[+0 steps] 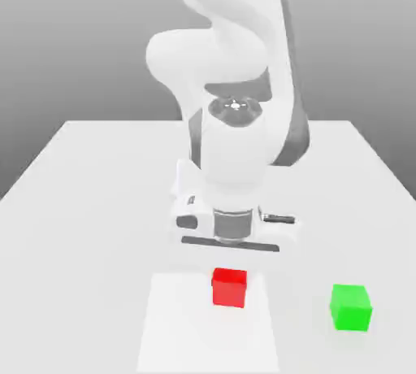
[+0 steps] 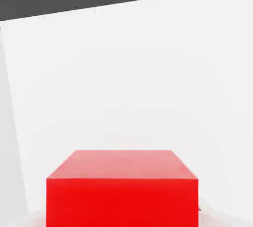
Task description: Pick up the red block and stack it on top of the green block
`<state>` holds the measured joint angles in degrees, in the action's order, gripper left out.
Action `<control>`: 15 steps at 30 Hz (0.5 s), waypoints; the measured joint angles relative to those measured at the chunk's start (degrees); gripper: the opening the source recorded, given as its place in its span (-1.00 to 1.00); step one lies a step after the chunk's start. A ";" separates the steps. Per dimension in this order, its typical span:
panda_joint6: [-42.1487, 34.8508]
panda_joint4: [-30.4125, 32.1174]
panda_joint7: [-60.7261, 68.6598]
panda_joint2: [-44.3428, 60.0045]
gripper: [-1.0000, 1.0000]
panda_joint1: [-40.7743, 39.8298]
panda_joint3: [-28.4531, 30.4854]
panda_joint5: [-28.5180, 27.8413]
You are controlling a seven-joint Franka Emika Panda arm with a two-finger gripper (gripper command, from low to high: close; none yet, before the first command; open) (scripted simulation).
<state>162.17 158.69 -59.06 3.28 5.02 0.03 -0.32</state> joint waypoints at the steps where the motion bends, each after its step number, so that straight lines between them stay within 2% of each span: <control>1: -1.31 0.26 0.01 -1.49 -1.00 0.16 0.07 0.12; 15: -7.30 -5.65 -8.95 -1.22 -1.00 7.51 -5.07 -1.43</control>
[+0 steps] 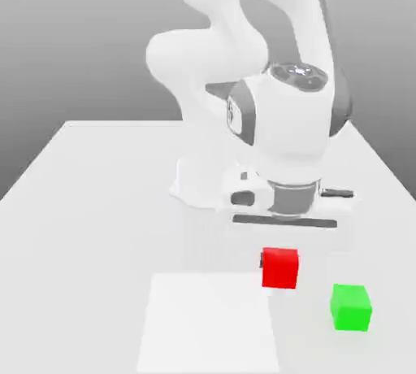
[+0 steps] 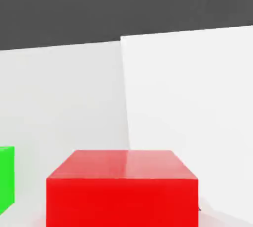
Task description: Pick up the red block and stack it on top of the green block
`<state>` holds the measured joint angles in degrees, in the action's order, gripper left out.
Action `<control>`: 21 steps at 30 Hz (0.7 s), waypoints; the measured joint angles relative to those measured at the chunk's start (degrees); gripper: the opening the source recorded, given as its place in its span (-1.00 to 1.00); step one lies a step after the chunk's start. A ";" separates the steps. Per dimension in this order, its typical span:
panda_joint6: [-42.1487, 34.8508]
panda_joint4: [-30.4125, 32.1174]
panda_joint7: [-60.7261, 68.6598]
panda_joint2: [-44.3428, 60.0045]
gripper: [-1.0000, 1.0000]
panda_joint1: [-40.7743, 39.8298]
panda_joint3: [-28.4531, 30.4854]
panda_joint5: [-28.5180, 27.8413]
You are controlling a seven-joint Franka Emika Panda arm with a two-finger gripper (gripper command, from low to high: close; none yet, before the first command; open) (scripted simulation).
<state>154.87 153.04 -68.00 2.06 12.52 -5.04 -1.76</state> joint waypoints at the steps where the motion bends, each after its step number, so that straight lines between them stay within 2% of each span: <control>1: -0.36 -0.47 -0.64 0.12 -1.00 0.58 -0.34 -0.06; 13: -4.66 -6.06 -7.32 1.22 -1.00 7.70 -4.30 0.57; 19: 3.49 -7.14 -10.68 10.47 -1.00 9.09 -2.85 -2.95; 20: 4.47 -7.19 -10.99 11.55 1.00 9.28 -2.60 -3.38; 21: 4.47 -7.19 -10.99 11.55 1.00 9.28 -2.60 -3.38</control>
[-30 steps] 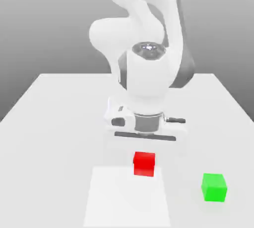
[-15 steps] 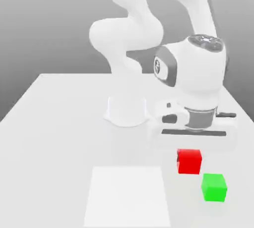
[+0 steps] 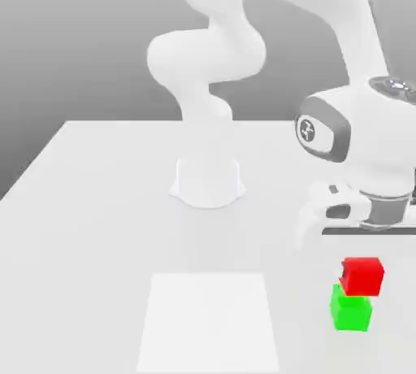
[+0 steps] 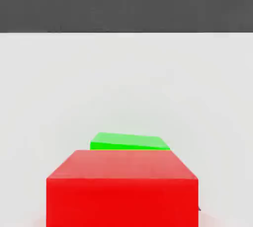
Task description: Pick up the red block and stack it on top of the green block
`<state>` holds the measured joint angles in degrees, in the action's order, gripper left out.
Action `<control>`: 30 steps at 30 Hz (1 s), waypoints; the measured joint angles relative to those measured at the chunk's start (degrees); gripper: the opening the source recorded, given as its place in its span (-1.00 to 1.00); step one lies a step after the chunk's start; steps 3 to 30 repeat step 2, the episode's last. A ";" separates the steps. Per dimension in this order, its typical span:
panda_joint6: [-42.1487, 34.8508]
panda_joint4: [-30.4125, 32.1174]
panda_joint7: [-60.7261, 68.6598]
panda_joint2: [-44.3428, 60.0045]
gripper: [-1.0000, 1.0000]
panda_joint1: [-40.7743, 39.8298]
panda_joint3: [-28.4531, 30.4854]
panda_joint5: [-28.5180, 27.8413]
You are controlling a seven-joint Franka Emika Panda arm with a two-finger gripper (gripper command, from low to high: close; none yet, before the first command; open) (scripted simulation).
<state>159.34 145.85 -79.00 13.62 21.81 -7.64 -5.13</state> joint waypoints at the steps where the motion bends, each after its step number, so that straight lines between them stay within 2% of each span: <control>1: 0.00 0.00 0.00 0.00 1.00 0.00 0.00 0.00; 30: 0.00 0.00 0.00 0.00 1.00 0.00 0.00 0.00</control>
